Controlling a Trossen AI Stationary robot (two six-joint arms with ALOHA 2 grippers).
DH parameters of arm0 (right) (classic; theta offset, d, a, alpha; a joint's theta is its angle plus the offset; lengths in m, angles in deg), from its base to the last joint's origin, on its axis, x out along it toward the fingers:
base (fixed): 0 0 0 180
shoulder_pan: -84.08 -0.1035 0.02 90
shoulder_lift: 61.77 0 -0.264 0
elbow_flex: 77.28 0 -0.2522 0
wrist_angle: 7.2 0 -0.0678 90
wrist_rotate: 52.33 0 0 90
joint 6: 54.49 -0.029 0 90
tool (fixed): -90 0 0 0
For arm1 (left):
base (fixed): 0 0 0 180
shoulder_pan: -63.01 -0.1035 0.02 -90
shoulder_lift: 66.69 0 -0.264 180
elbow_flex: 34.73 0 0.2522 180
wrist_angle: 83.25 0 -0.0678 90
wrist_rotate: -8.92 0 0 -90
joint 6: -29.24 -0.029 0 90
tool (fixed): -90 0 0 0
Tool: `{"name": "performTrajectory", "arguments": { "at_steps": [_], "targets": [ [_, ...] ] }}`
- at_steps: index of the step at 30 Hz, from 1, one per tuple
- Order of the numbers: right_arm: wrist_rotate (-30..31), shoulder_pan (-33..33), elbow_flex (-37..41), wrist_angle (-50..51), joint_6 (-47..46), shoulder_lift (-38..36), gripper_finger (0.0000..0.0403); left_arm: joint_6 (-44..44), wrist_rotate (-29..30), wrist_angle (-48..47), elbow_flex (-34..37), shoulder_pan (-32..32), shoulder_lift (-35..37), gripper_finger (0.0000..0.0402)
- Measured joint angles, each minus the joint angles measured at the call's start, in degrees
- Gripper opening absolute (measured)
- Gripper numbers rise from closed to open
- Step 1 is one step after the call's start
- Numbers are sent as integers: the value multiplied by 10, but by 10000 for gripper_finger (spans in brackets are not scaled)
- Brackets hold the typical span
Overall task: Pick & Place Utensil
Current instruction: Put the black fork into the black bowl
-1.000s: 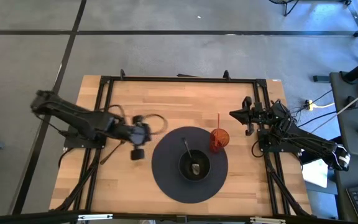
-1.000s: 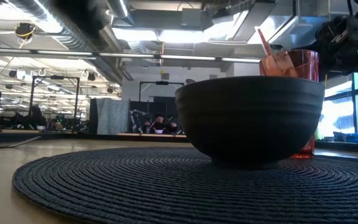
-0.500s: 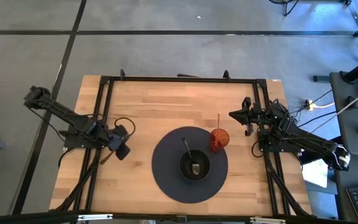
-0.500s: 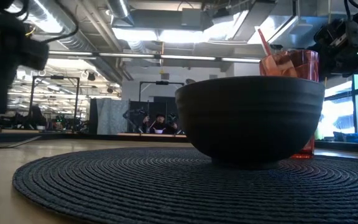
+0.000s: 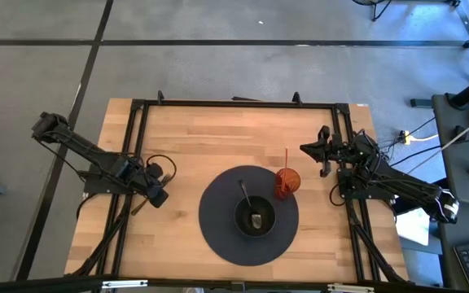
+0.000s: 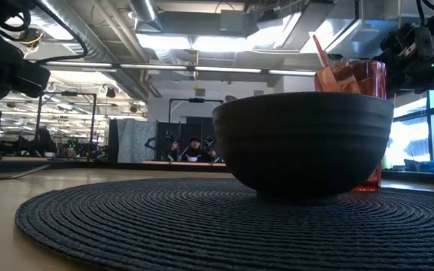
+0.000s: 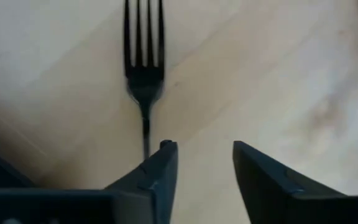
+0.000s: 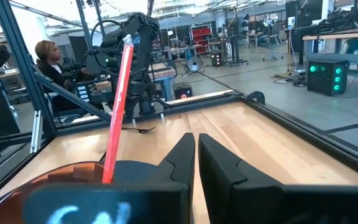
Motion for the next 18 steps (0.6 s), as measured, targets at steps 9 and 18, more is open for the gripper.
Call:
{"name": "performTrajectory", "arguments": {
  "at_steps": [9, 18],
  "targets": [
    [0, 0, 0, 4, 0, 0, 23, -37, -7, -3, 0, -1, -101, 180],
    [0, 0, 0, 4, 2, 0, 23, -52, -10, 2, 1, -2, -176, 164]
  ]
}}
